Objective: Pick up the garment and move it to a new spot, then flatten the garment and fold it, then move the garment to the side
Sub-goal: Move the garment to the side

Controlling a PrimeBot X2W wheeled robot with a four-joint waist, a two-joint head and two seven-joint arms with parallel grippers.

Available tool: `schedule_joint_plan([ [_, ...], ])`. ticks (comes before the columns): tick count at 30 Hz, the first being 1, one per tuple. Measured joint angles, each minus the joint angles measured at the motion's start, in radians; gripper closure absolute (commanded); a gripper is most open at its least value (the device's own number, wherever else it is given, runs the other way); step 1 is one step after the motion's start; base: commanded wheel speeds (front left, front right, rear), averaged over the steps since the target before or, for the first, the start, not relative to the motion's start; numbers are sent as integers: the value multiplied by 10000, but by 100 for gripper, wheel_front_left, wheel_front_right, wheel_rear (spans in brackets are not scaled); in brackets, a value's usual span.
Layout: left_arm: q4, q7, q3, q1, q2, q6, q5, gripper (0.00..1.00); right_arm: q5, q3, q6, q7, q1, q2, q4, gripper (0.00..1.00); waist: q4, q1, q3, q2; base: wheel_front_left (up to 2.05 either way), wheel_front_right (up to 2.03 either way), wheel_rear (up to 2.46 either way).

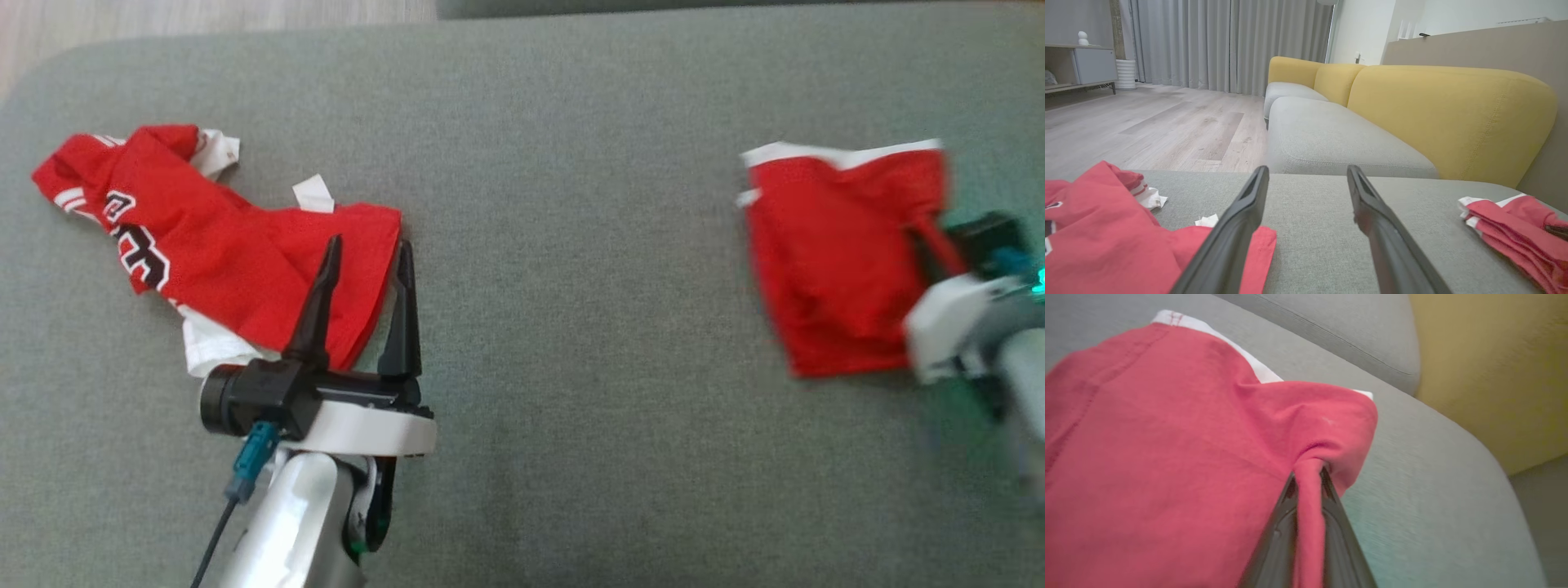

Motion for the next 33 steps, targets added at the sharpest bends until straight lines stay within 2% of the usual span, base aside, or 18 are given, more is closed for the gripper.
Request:
schedule_joint_plan([
  [7,-46,0,115,-75,0,-94,31,0,527,163,0,355,-148,-2125,-121,100,48,0,550,0,0,0,0],
  [11,-96,0,125,-195,-2,-100,33,0,750,94,0,454,-149,-2886,56,100,87,1,801,0,0,0,0],
  [16,-270,0,207,-343,-4,-96,33,0,771,-232,0,525,-221,-3319,378,100,108,1,1001,0,0,0,0],
  [23,-274,0,255,-384,-6,-102,100,0,738,-815,0,203,-556,-3313,608,100,97,1,1114,0,0,0,0],
  [25,-242,0,257,-456,-6,-102,100,0,723,-1072,0,40,-572,-3292,650,0,95,1,1086,0,0,0,0],
  [33,-96,0,372,-430,-12,-100,98,0,639,-1825,0,-562,-583,-2736,472,0,-4,0,622,0,0,0,0],
])
